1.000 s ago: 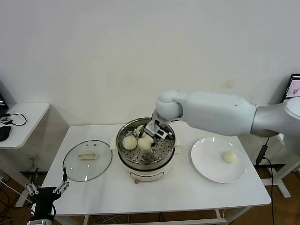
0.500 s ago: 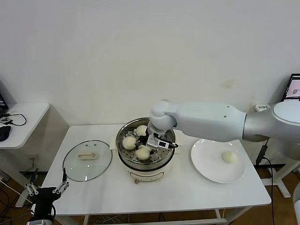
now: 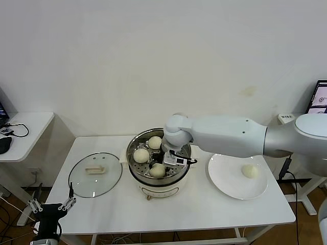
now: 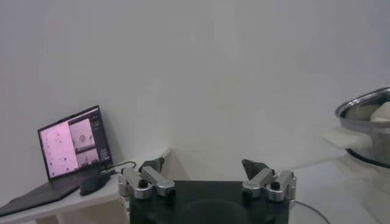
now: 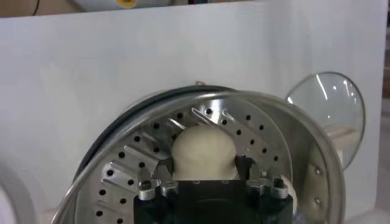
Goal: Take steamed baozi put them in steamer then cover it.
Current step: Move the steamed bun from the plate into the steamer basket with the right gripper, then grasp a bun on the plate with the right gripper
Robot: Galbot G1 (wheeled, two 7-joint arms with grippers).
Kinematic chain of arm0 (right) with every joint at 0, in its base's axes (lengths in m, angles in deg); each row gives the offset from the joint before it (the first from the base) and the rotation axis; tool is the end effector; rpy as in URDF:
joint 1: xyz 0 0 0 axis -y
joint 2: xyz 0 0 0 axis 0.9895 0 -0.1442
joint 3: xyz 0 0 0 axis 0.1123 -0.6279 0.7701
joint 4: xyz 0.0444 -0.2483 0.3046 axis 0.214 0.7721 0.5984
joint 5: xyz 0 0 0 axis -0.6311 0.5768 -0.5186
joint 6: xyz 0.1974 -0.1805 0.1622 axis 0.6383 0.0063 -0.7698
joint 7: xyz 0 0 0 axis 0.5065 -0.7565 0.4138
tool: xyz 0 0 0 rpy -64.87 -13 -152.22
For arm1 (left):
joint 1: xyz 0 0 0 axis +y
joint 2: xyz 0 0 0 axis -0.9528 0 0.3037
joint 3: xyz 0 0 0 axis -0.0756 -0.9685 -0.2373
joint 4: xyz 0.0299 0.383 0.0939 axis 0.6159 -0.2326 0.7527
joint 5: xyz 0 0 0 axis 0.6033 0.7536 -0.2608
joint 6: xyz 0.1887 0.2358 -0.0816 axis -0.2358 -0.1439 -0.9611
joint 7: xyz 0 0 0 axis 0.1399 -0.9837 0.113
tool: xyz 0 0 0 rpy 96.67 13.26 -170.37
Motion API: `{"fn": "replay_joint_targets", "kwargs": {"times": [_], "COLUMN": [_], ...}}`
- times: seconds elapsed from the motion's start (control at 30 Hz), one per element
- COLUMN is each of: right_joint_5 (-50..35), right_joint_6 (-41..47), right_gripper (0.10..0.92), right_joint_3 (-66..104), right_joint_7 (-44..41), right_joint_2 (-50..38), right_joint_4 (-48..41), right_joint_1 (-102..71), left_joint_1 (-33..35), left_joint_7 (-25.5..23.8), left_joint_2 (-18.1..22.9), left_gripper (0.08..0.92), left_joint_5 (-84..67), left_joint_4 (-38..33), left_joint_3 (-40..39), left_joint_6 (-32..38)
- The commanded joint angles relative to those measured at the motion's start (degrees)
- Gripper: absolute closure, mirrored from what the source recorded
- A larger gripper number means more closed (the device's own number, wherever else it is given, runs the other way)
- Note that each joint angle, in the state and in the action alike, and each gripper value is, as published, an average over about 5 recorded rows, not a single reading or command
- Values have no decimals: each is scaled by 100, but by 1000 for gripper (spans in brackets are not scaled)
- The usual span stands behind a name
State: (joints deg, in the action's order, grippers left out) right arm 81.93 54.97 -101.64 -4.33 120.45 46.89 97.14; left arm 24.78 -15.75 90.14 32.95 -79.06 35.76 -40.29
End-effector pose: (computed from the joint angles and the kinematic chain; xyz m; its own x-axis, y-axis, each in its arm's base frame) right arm 0.5192 0.1156 -0.1100 -0.1029 -0.2767 0.9554 -0.0817 -0.9549 -0.2853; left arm 0.0514 0.1194 -0.3174 -0.9680 -0.2505 -0.0134 -0.2395 0.9070 0.3464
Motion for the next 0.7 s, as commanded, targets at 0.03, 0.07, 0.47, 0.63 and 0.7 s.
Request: {"fn": "replay_joint_targets", "kwargs": {"times": [0.03, 0.07, 0.47, 0.63, 0.7], "right_joint_5": [122, 109, -477, -963, -1045], "right_joint_6": [-113, -117, 18, 348, 621], "right_gripper": [270, 250, 202, 203, 203], "right_joint_3": [-31, -24, 336, 424, 413], "right_joint_7": [16, 31, -44, -171, -262], "right_joint_2": [-5, -9, -416, -949, -1265], "right_joint_4": [-5, -6, 11, 3, 12], "right_joint_1": [13, 39, 809, 1166, 1274], "left_joint_1": [4, 2, -61, -99, -117], "left_joint_7": [-3, -3, -18, -22, -23], "left_joint_2": [-4, -7, -60, -106, -124], "left_gripper": [177, 177, 177, 177, 177], "left_joint_5": [3, 3, 5, 4, 4], "left_joint_4": [9, 10, -17, -17, -20], "left_joint_3": [-4, -5, -31, -38, -54], "left_joint_6": [-3, -4, -29, -33, -36]}}
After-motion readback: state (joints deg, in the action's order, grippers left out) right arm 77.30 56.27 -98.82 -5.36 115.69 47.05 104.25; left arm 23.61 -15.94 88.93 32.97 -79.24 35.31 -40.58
